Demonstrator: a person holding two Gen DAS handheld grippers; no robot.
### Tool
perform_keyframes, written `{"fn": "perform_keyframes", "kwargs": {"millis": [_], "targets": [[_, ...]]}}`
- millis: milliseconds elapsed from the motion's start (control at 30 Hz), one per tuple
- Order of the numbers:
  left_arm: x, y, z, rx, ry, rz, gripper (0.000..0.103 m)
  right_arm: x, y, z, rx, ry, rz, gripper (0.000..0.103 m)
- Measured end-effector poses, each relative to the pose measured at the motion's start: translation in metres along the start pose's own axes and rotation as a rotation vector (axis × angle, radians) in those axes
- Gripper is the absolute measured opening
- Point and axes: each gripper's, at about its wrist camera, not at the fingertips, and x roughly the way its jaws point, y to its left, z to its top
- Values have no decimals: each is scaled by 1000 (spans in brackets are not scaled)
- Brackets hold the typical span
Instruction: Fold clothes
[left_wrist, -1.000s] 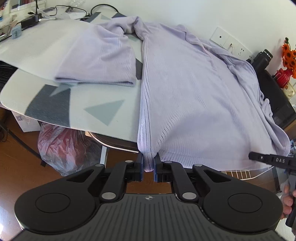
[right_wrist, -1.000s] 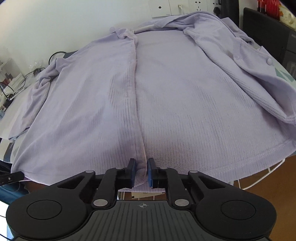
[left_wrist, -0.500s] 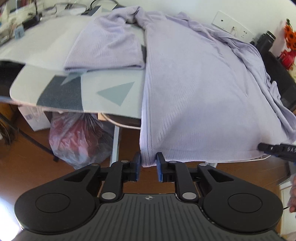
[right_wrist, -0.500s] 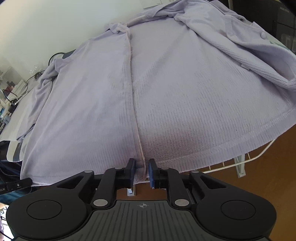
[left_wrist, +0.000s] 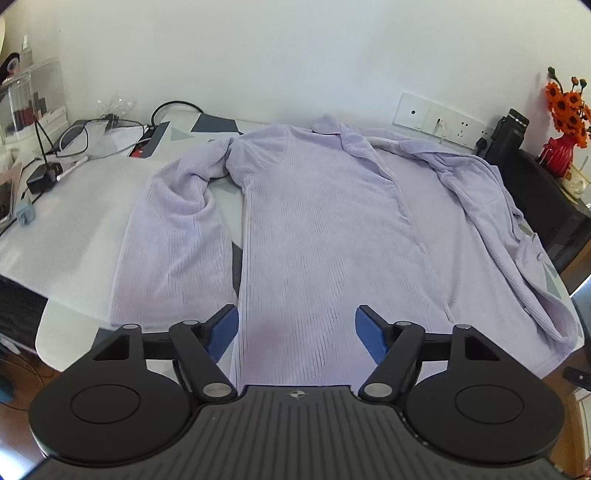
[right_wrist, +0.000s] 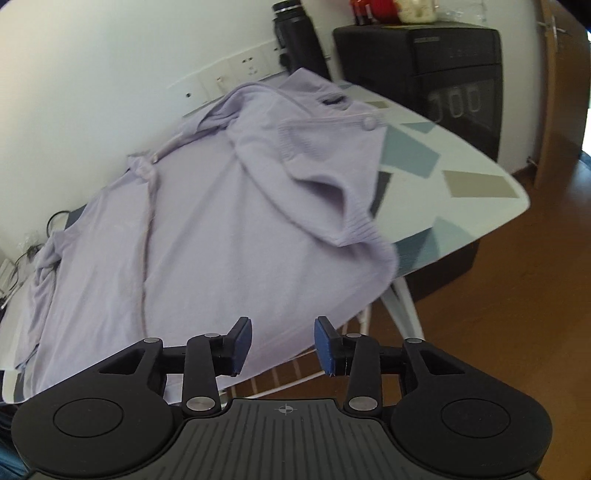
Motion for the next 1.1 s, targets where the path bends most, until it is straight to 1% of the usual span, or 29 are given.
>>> {"fn": "perform_keyframes", "kwargs": {"millis": [100, 133, 167, 267, 333, 433, 567, 633, 700, 833, 933, 1033, 1067, 1100], "targets": [[14, -18, 19, 54, 0, 24, 78, -9, -23, 9, 4, -38, -45, 36], [19, -23, 26, 68, 4, 18, 80, -10, -27, 11, 8, -47, -56, 36], [24, -28, 33, 78, 6, 7, 80, -11, -30, 15, 15, -56, -65, 36], [42, -49, 61, 122, 15, -37, 82, -11, -34, 25, 20, -90, -77, 44], [57, -65, 82, 153, 14, -62, 82, -6, -30, 33, 8, -107, -88, 45], [86, -91, 118, 186, 11, -110, 82, 11, -21, 48, -3, -110, -113, 45], [134, -131, 165, 208, 37, -182, 82, 35, -8, 73, -1, -110, -160, 45], [160, -152, 186, 228, 50, -214, 86, 48, -3, 87, 4, -105, -171, 45], [190, -177, 207, 242, 65, -246, 88, 63, 1, 99, 12, -92, -188, 45], [252, -232, 244, 248, 78, -304, 89, 93, 6, 112, 31, -49, -219, 45], [300, -273, 259, 241, 123, -357, 89, 114, 8, 118, 37, -18, -231, 45], [343, -310, 263, 227, 187, -410, 89, 130, 13, 126, 19, 2, -241, 45], [356, -320, 263, 212, 212, -426, 89, 135, 14, 129, 12, 7, -246, 47], [366, -326, 263, 182, 236, -444, 89, 140, 15, 130, 8, 10, -250, 51]]}}
